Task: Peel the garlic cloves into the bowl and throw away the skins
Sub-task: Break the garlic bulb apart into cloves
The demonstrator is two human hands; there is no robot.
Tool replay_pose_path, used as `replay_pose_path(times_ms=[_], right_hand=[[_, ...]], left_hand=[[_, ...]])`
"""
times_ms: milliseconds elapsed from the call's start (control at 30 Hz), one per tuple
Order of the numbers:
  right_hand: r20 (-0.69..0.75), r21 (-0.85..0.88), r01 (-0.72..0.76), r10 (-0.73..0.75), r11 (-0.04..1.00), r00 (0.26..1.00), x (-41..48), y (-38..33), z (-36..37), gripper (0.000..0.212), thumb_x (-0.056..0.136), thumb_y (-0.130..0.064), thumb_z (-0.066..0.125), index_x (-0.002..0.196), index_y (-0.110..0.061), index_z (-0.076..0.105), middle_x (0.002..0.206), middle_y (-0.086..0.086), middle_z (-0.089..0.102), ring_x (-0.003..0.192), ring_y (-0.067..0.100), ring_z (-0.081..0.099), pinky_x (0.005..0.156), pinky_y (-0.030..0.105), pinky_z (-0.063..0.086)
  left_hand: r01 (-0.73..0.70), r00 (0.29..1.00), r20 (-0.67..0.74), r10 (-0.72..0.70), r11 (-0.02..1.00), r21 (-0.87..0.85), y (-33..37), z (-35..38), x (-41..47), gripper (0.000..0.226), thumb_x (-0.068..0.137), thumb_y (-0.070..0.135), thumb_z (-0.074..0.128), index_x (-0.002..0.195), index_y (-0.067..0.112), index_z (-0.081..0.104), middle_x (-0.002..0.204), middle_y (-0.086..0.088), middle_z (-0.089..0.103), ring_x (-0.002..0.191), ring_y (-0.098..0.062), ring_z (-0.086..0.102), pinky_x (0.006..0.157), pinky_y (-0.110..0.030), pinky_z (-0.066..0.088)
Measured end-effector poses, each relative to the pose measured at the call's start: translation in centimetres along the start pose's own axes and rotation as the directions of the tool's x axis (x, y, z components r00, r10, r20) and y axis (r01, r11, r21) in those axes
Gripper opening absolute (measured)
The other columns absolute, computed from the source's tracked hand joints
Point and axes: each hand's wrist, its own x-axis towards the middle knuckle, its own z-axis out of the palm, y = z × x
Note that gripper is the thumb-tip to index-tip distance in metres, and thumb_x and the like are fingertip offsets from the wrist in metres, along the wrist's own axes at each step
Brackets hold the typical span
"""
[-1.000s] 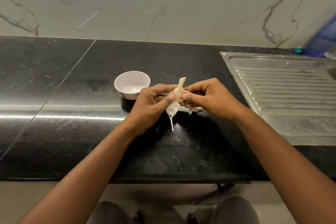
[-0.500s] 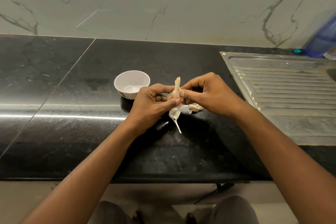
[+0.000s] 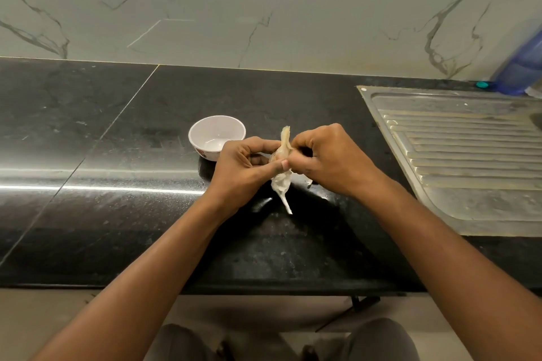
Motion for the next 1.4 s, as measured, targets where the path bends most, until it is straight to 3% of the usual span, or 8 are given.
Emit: replay_pose_path(times_ms=[200,367,500,633,767,900,1267,1400], right_hand=[[-0.123,0.176,-0.131,0.154,0.976,0.98,-0.9,0.2,1.3,0.015,0.089,-0.013,0.071,0.08,-0.019,0.081,0.066,-0.003,0.075,0.061,0.018,0.071,0.061,0.039,0.06],[0.056,0.571,-0.306,0.336,0.762,0.94,-1.1,-0.1,0.6,0.023,0.095,-0.004,0.074,0.115,-0.014,0.08,0.089,0.004,0.083,0.083,0.018,0.082,0.079,0.031,0.066],[0.159,0.673,-0.349,0.334,0.652,0.929,-1.4,0.5,-0.2,0.039,0.09,-0.001,0.082,0.126,-0.009,0.072,0.1,0.014,0.082,0.092,0.027,0.082,0.078,0.03,0.064],[0.096,0.575,-0.31,0.314,0.757,0.945,-1.5,1.1,-0.8,0.03,0.088,-0.006,0.086,0.116,-0.012,0.078,0.1,0.011,0.082,0.094,0.027,0.081,0.086,0.038,0.067],[0.115,0.422,-0.28,0.256,0.862,0.96,-1.3,0.7,-1.0,0.032,0.086,-0.026,0.09,0.116,-0.02,0.081,0.097,-0.001,0.083,0.089,0.015,0.08,0.082,0.029,0.065],[0.128,0.45,-0.295,0.267,0.843,0.955,-0.8,0.5,-1.0,0.02,0.093,-0.019,0.084,0.112,-0.015,0.082,0.093,0.002,0.083,0.088,0.016,0.081,0.085,0.03,0.066],[0.157,0.381,-0.259,0.214,0.887,0.964,-0.4,0.0,-1.8,0.014,0.092,-0.022,0.084,0.105,-0.018,0.085,0.089,-0.001,0.083,0.087,0.015,0.081,0.083,0.032,0.066],[0.109,0.347,-0.24,0.216,0.907,0.97,-0.6,-0.5,-1.4,0.008,0.09,-0.02,0.086,0.097,-0.016,0.086,0.079,-0.003,0.081,0.077,0.01,0.08,0.068,0.019,0.06]], left_hand=[[0.01,1.0,0.028,-0.01,1.0,-0.004,0.2,0.2,0.0,0.03,0.09,-0.003,0.078,0.121,-0.002,0.074,0.104,-0.018,0.08,0.094,-0.037,0.08,0.09,-0.054,0.063],[0.032,0.999,-0.009,-0.032,0.999,0.041,0.2,0.2,0.0,0.026,0.091,0.003,0.08,0.117,0.004,0.075,0.098,-0.014,0.082,0.088,-0.035,0.08,0.087,-0.056,0.064],[0.047,0.998,-0.034,-0.045,0.997,0.057,0.1,0.3,0.1,0.024,0.09,0.005,0.082,0.114,0.004,0.076,0.099,-0.012,0.082,0.086,-0.034,0.08,0.085,-0.058,0.064],[0.047,0.998,-0.049,-0.042,0.995,0.09,0.1,0.4,0.2,0.024,0.09,0.005,0.081,0.114,0.007,0.077,0.103,-0.007,0.082,0.088,-0.03,0.081,0.086,-0.054,0.065],[0.033,0.999,-0.014,-0.032,0.997,0.067,0.2,0.5,0.2,0.028,0.09,0.007,0.082,0.117,0.006,0.076,0.107,-0.008,0.081,0.095,-0.028,0.08,0.089,-0.048,0.065],[0.023,1.0,-0.005,-0.023,0.999,0.032,0.1,0.4,0.2,0.029,0.092,0.001,0.078,0.12,0.005,0.074,0.108,-0.009,0.081,0.099,-0.028,0.079,0.092,-0.04,0.064],[0.068,0.997,0.042,-0.068,0.998,-0.007,0.5,0.2,0.1,0.038,0.087,0.006,0.085,0.121,0.005,0.069,0.106,-0.012,0.081,0.098,-0.032,0.079,0.094,-0.049,0.063],[0.044,0.998,0.042,-0.044,0.999,0.0,0.5,0.2,0.0,0.035,0.085,0.002,0.085,0.118,0.002,0.072,0.103,-0.012,0.081,0.094,-0.031,0.08,0.088,-0.042,0.065]])
